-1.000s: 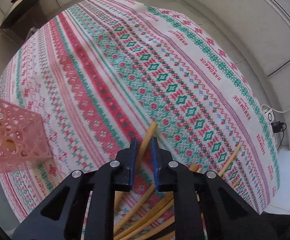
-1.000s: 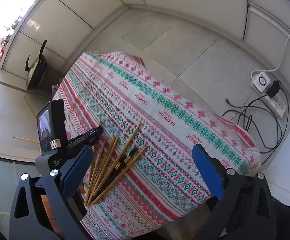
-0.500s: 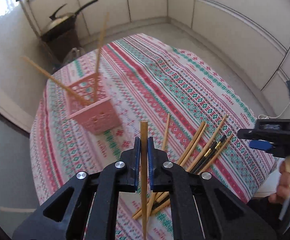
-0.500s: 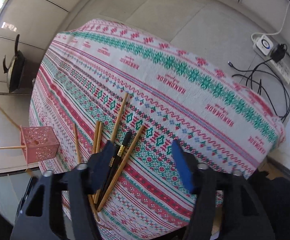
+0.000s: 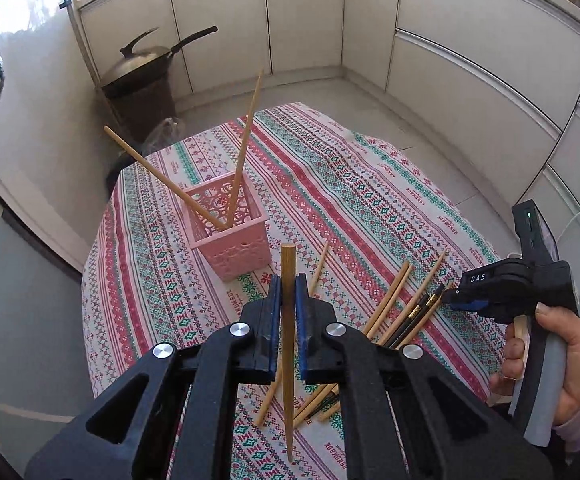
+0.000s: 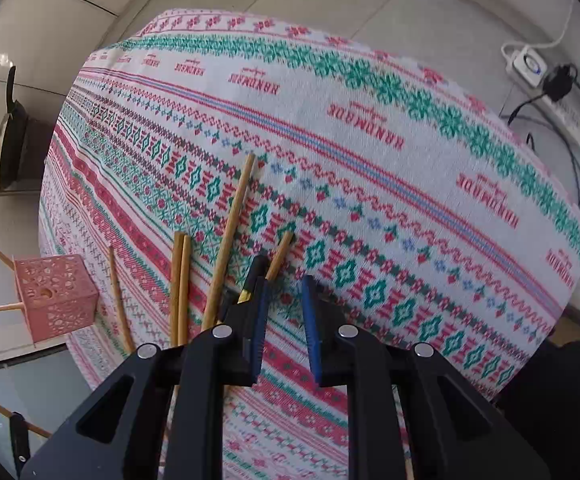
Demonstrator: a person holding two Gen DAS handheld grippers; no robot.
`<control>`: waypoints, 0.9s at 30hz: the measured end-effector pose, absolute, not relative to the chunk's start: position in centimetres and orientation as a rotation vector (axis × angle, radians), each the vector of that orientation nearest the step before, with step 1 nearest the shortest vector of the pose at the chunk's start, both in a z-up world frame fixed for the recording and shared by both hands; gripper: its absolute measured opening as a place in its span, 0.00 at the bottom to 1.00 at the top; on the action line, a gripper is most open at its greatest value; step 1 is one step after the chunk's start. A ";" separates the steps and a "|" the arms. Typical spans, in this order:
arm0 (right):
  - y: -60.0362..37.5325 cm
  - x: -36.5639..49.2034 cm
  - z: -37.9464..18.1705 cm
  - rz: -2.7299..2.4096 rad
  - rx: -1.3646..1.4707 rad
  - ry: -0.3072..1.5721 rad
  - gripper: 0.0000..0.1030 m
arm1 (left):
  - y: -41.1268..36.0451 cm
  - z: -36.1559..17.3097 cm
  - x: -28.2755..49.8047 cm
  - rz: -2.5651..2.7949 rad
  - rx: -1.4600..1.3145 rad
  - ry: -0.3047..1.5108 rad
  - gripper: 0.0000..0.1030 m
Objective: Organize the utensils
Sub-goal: 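Grasp another chopstick with the right gripper while the left gripper lifts its chopstick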
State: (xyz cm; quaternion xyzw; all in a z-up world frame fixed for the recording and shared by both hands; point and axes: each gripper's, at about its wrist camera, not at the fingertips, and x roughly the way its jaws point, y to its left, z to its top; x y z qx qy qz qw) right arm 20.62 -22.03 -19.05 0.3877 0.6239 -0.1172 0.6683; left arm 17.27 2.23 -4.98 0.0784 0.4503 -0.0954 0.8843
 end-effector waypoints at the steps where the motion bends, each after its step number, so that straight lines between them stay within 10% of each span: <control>1: -22.1 20.6 -18.9 -0.269 0.873 1.400 0.17 | 2.3 -5.0 17.3 -0.197 0.162 0.936 0.06; 27: -22.5 19.1 -13.6 -0.161 0.693 1.172 0.05 | 4.8 -1.3 15.8 -0.212 0.033 0.829 0.06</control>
